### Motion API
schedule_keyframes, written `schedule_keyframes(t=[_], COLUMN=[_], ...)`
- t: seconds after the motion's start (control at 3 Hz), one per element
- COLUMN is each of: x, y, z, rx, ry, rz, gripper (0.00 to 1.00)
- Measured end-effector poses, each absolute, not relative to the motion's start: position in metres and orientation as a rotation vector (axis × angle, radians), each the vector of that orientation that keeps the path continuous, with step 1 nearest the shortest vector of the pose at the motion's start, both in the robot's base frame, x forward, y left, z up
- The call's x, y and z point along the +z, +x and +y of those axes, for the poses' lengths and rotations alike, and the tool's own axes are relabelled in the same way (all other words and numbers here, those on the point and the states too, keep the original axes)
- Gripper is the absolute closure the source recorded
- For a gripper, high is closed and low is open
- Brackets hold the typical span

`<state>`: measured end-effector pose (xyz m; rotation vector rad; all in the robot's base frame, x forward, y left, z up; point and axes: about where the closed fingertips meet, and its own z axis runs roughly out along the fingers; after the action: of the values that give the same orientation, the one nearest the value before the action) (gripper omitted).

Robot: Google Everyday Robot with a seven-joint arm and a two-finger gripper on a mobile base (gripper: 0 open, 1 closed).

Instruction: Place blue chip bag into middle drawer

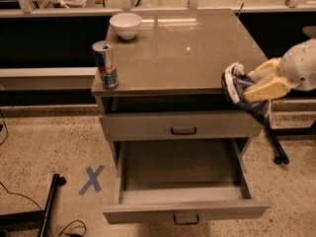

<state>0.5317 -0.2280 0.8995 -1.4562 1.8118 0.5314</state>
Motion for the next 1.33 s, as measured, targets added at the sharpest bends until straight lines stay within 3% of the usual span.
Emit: schedule_keyframes(t=[0.33,1.0,1.33], x=[0.873,0.850,0.783], y=[0.505,0.509,0.511], z=[-0.192,-0.186,-0.196], rx=[0.628,0.701,0.783], ry=[-1.489,-1.473,-1.396], rz=[1.830,1.836,1.817], gripper=[1.00,1.00,1.00])
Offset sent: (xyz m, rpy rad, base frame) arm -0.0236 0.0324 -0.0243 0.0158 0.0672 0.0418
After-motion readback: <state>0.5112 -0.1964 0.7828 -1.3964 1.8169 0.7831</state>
